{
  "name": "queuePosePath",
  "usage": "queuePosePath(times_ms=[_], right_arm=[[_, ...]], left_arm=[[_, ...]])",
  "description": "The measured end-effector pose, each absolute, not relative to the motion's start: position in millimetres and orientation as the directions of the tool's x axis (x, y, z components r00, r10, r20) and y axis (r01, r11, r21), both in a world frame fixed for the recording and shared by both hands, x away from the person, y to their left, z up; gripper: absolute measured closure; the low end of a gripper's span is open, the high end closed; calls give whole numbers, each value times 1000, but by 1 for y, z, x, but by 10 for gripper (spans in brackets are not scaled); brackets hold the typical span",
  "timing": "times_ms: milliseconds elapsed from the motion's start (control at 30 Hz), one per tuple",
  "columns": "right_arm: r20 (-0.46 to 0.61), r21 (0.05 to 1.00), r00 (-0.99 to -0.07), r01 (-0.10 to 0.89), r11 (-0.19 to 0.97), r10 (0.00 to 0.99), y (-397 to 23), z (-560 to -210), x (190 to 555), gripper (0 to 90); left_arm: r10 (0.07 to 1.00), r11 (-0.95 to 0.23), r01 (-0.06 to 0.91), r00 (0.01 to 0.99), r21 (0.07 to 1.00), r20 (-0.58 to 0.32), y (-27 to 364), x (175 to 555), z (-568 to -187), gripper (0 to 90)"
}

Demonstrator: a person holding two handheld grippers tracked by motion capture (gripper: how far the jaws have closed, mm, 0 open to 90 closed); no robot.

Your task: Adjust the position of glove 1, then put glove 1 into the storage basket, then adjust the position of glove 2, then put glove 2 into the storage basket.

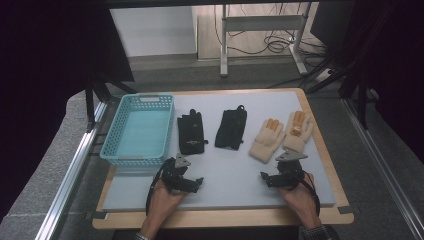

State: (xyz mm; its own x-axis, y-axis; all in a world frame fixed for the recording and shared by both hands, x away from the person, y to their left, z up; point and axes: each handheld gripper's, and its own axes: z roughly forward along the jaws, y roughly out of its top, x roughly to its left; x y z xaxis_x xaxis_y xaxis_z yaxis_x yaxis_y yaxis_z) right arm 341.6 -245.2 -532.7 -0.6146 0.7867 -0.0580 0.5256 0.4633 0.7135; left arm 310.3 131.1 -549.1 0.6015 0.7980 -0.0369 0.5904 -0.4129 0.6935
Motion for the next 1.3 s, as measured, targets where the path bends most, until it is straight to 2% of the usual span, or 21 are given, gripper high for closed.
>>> queuePosePath(times_ms=[767, 1300], right_arm=[[-45, 718, -608, 533, 449, 793, -245, -533, 342, 99], [-33, 725, -626, 522, 450, 779, -244, -520, 343, 177]], left_arm=[[799, -409, 587, 600, 698, -36, 131, 309, -549, 28], [800, -407, 587, 598, 700, -37, 131, 309, -549, 30]])
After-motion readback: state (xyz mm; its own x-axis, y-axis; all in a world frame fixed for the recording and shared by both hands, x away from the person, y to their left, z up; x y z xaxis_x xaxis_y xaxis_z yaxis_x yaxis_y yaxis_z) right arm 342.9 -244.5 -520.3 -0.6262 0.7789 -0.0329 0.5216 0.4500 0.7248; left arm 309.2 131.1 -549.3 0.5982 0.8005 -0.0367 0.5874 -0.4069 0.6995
